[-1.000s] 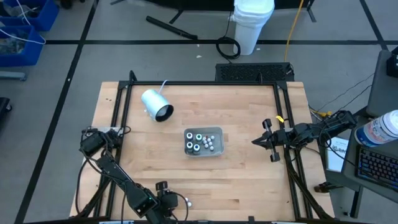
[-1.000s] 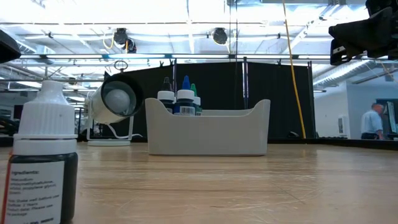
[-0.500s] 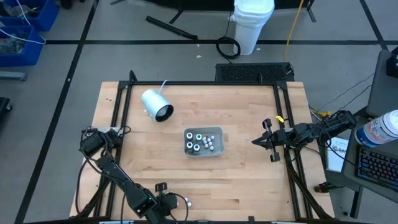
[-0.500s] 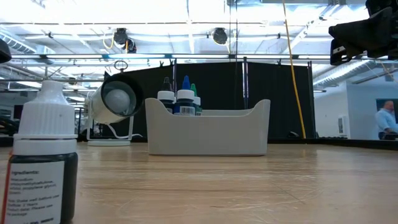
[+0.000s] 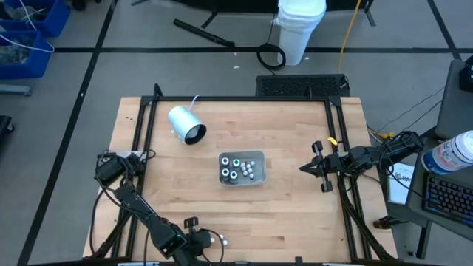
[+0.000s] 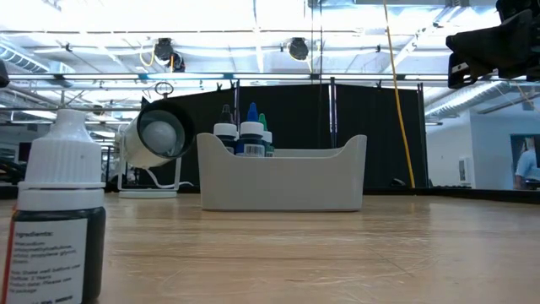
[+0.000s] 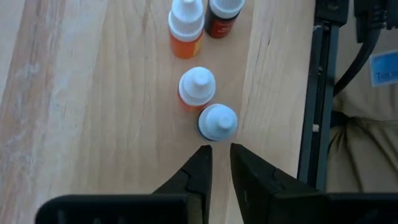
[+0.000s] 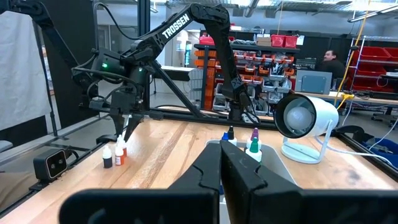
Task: Pick & Place food coloring
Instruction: Put the small blue food coloring bottle into the gray bin
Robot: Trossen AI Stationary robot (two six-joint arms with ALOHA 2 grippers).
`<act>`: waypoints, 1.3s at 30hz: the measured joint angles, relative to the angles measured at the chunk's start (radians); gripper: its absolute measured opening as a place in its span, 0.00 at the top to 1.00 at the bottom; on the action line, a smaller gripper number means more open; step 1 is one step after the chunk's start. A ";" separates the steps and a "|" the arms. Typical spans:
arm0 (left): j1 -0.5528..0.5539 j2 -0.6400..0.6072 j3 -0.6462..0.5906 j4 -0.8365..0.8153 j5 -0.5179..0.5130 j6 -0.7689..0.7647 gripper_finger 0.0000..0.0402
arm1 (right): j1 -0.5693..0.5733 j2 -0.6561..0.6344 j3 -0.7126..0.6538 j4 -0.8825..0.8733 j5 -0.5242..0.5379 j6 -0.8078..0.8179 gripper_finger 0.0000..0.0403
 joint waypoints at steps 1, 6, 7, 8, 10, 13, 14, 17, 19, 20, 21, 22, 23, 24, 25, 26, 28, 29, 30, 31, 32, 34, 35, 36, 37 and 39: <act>0.000 0.000 0.000 -0.001 0.000 -0.014 0.85 | 0.000 0.000 0.000 0.000 0.000 0.000 1.00; 0.000 0.000 0.000 -0.001 0.000 -0.080 0.84 | 0.000 0.000 0.000 0.000 0.000 0.000 1.00; 0.000 0.000 0.000 -0.001 0.000 -0.086 0.84 | 0.000 0.000 0.000 0.000 0.000 0.000 1.00; 0.000 0.000 0.000 0.000 0.001 -0.090 0.84 | 0.000 0.000 0.000 0.000 0.000 0.000 1.00; 0.000 0.000 0.000 0.001 0.005 -0.093 0.84 | 0.000 0.000 0.000 0.000 0.000 0.000 1.00; 0.000 0.000 0.000 0.014 0.005 -0.096 0.81 | 0.000 0.000 0.000 0.000 0.000 0.000 1.00; 0.001 0.000 0.000 0.020 0.005 -0.097 0.79 | 0.000 0.000 0.000 0.000 0.000 0.000 1.00; 0.002 0.000 0.000 0.027 0.005 -0.097 0.70 | 0.000 0.000 0.000 0.000 0.000 0.000 1.00; 0.003 0.000 0.000 0.026 0.005 -0.102 0.63 | 0.000 0.000 0.000 0.000 0.000 0.000 1.00; 0.004 0.000 0.000 0.026 0.005 -0.104 0.60 | 0.000 0.000 0.000 0.000 0.000 0.000 1.00; 0.006 0.000 0.000 0.026 0.005 -0.105 0.57 | 0.000 0.000 0.000 0.000 0.000 0.000 1.00; 0.009 0.000 0.000 0.026 0.005 -0.105 0.53 | 0.000 0.000 0.000 0.000 0.000 0.000 1.00; 0.012 0.000 0.000 0.026 0.005 -0.106 0.51 | 0.000 0.000 0.000 0.000 0.000 0.000 1.00; 0.016 0.000 0.000 0.026 0.004 -0.106 0.48 | 0.000 0.000 0.000 0.000 0.000 0.000 1.00; 0.021 0.000 0.000 0.026 0.004 -0.105 0.46 | 0.000 0.000 0.000 0.000 0.000 0.000 1.00; 0.027 0.000 0.000 0.027 0.005 -0.106 0.44 | 0.000 0.000 0.000 0.000 0.000 0.000 1.00; 0.038 0.000 0.000 0.026 0.005 -0.106 0.41 | 0.000 0.000 0.000 0.000 0.000 0.000 1.00; 0.043 0.000 0.000 0.027 0.005 -0.106 0.40 | 0.000 0.000 0.000 0.000 0.000 0.000 1.00; 0.049 0.000 0.000 0.026 0.005 -0.105 0.40 | 0.000 0.000 0.000 0.000 0.000 0.000 1.00; 0.053 0.000 0.000 0.026 0.008 -0.100 0.39 | 0.000 0.000 0.000 0.000 0.000 0.000 1.00; 0.058 0.000 0.000 0.027 0.018 -0.093 0.39 | 0.000 0.000 0.000 0.000 0.000 0.000 1.00; 0.066 0.000 0.000 0.027 0.037 -0.083 0.39 | 0.000 0.000 0.000 0.000 0.000 0.000 1.00; 0.068 0.000 0.000 0.027 0.046 -0.078 0.40 | 0.000 0.000 0.000 0.000 0.000 0.000 1.00; 0.070 0.000 0.000 0.027 0.049 -0.076 0.40 | 0.000 0.000 0.000 0.000 0.000 0.000 1.00; 0.072 0.000 0.000 0.027 0.053 -0.074 0.41 | 0.000 0.000 0.000 0.000 0.000 0.000 1.00; 0.071 0.000 0.000 0.026 0.057 -0.070 0.44 | 0.000 0.000 0.000 0.000 0.000 0.000 1.00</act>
